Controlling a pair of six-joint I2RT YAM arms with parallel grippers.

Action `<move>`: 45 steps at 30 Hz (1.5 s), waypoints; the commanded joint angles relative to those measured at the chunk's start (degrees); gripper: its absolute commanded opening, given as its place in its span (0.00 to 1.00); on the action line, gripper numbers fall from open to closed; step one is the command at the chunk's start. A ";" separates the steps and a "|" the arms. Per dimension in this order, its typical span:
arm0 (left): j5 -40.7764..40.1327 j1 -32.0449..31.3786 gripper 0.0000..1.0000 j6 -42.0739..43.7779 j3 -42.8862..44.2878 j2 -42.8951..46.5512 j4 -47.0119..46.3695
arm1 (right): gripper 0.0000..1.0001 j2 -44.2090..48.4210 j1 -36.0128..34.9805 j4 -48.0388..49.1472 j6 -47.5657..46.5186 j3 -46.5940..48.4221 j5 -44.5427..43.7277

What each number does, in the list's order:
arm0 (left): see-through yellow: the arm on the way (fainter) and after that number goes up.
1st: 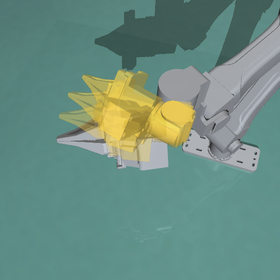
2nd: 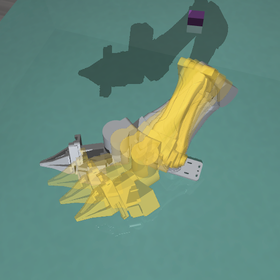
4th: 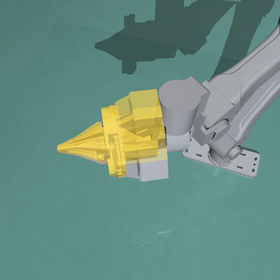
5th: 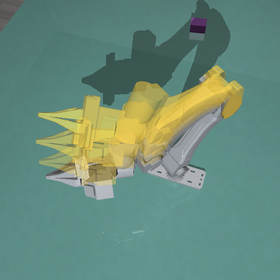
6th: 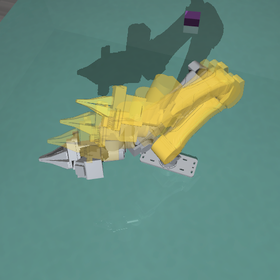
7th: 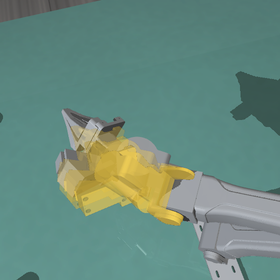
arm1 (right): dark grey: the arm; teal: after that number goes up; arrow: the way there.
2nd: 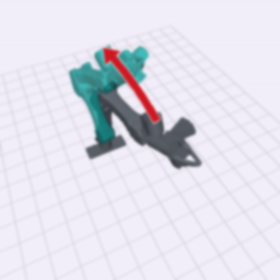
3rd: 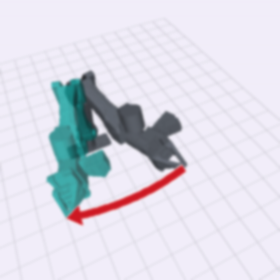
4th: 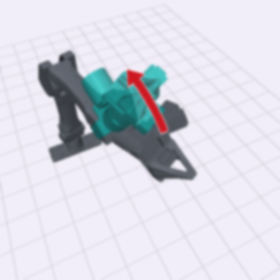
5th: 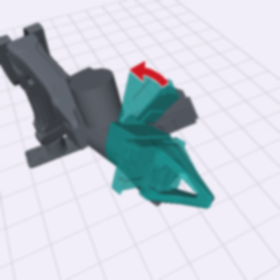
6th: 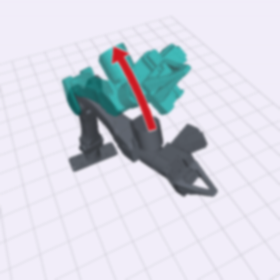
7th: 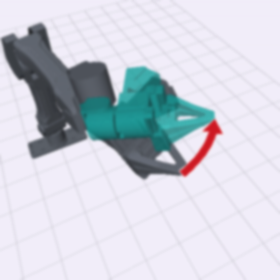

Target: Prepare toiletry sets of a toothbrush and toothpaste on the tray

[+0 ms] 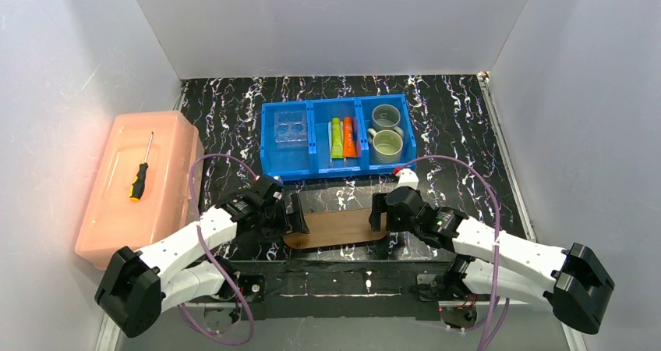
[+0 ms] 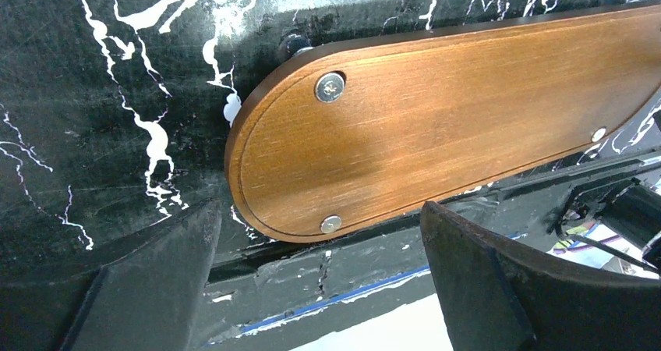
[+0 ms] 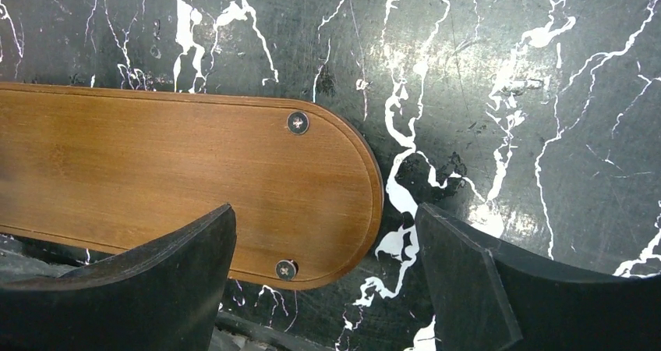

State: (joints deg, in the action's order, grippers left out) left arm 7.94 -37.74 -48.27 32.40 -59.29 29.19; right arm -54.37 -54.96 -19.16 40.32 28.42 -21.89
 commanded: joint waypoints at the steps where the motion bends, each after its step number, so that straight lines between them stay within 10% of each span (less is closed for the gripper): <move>1: 0.14 -0.15 0.99 0.02 0.44 -1.56 -0.55 | 0.93 0.41 1.69 5.32 -1.02 -1.76 2.36; 45: -4.19 -0.16 0.99 4.12 9.85 -10.72 -0.08 | 0.93 0.09 3.54 6.69 -2.90 -3.63 5.68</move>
State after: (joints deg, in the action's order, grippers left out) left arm 5.30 -37.74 -45.23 39.94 -70.98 27.24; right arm -55.33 -51.44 -10.26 38.74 22.59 -13.69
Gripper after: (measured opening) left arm 0.992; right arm 0.926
